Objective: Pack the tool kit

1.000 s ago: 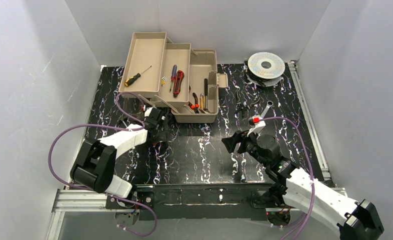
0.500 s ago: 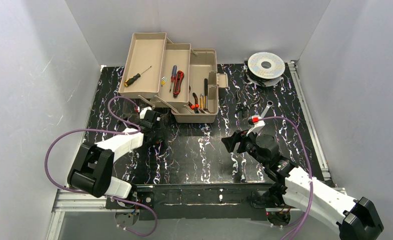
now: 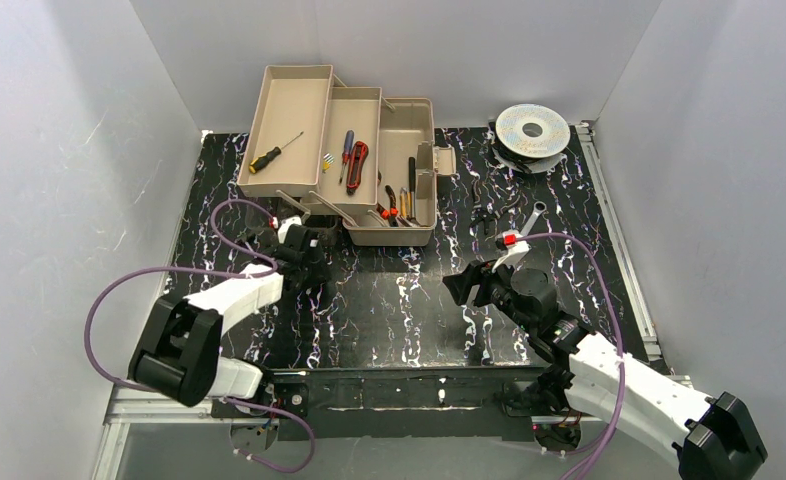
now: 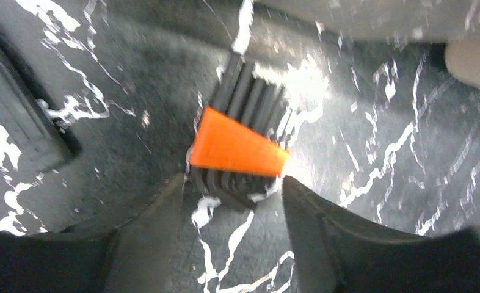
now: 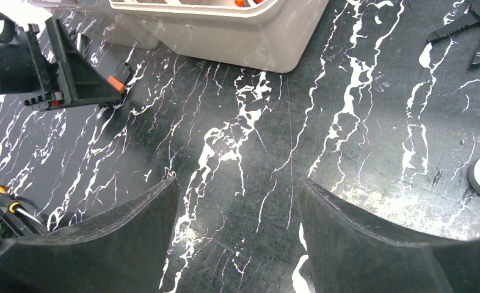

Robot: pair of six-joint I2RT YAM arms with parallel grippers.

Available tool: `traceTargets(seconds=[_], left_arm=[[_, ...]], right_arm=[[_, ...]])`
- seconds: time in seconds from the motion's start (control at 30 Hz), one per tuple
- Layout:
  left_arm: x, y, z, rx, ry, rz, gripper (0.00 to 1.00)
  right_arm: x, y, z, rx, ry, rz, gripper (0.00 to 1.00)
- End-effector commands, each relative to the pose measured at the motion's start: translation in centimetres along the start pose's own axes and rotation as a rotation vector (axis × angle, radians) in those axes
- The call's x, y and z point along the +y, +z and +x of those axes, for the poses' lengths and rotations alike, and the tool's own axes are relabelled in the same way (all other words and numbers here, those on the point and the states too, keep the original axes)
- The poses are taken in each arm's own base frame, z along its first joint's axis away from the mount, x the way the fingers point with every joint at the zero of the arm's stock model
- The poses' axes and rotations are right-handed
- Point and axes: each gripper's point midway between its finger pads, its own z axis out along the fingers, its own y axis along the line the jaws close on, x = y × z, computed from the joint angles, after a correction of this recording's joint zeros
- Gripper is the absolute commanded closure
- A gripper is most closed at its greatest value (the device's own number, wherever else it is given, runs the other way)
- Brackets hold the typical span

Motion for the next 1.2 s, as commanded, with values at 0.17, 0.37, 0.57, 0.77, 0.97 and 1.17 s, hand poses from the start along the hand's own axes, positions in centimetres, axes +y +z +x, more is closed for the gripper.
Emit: traceTargets(seconds=[0.17,0.37,0.57,0.77,0.97,1.17], left_arm=[[-1.0,-4.8,2.0,0.047,0.006,0.157,0.43],[0.1,-5.2,1.4,0.019,0.019,0.102,0.04],[0.4,-3.0,-0.4,0.008,0.120,0.000,0.02],[0.1,0.0,-1.0,-0.011,0.192,-0.038,0.02],[-0.3,1.6,-1.3,-0.023,0.218,-0.045,0.08],[-0.5,2.0,-1.2,-0.025,0.204,-0.041,0.24]], right_arm=[[0.5,0.3,-1.1,-0.051,0.010,-0.019,0.22],[0.5,0.5,-1.1,-0.049,0.010,-0.019,0.22],[0.4,0.5,-0.8,-0.041,0.009,-0.013,0.22],[0.2,0.4,-0.9,-0.047,0.007,-0.005,0.22],[0.1,0.5,-0.7,-0.042,0.008,-0.001,0.22],[0.0,0.5,-0.9,-0.048,0.009,0.003,0.23]])
